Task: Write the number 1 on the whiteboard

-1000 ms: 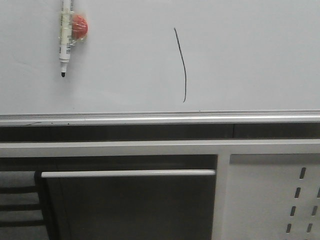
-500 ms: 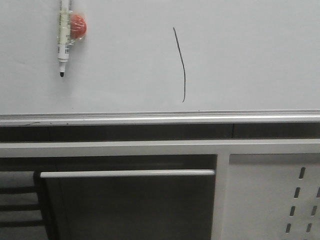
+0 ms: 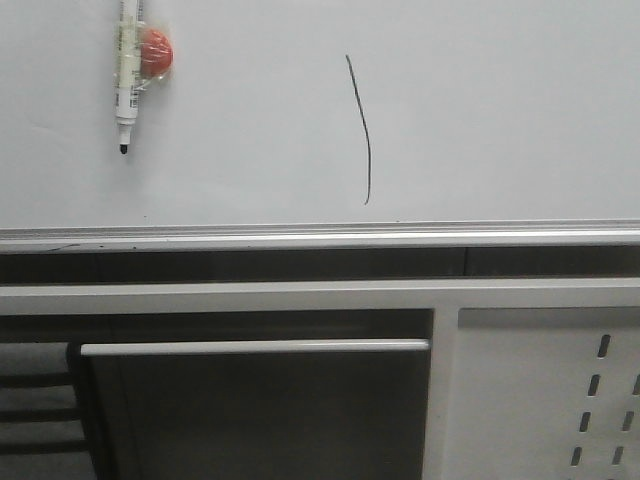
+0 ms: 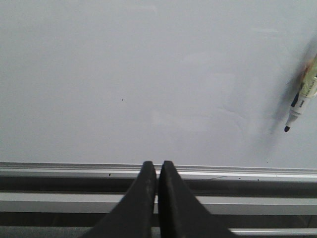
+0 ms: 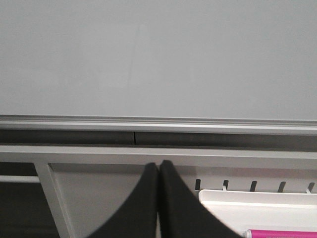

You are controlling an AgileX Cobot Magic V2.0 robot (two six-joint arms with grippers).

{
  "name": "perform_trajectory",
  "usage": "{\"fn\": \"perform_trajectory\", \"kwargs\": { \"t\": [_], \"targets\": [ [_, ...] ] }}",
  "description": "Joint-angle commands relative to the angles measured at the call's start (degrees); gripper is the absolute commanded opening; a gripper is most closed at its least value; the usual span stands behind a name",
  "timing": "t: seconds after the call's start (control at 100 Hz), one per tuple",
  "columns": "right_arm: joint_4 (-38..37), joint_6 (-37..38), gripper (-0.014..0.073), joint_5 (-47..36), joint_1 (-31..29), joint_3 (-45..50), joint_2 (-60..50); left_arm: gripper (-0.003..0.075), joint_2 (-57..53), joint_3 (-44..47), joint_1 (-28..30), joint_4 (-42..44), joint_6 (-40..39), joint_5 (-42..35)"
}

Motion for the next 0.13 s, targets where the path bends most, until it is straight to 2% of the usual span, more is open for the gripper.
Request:
{"fn": "perform_trajectory", "kwargs": {
  "t": [0.0,0.12],
  "targets": [
    [-0.7,0.1,-0.0052,-4.1,-0.3,1.5,-0.8,-0.0020,-1.3,2.3,0.1,-0.5,-0.7,-4.1],
    [-0.7,0.1,-0.0052,-4.1,-0.3,1.5,-0.8,-0.0020,-1.3,2.3,0.1,-0.5,-0.7,-4.1]
  ]
}}
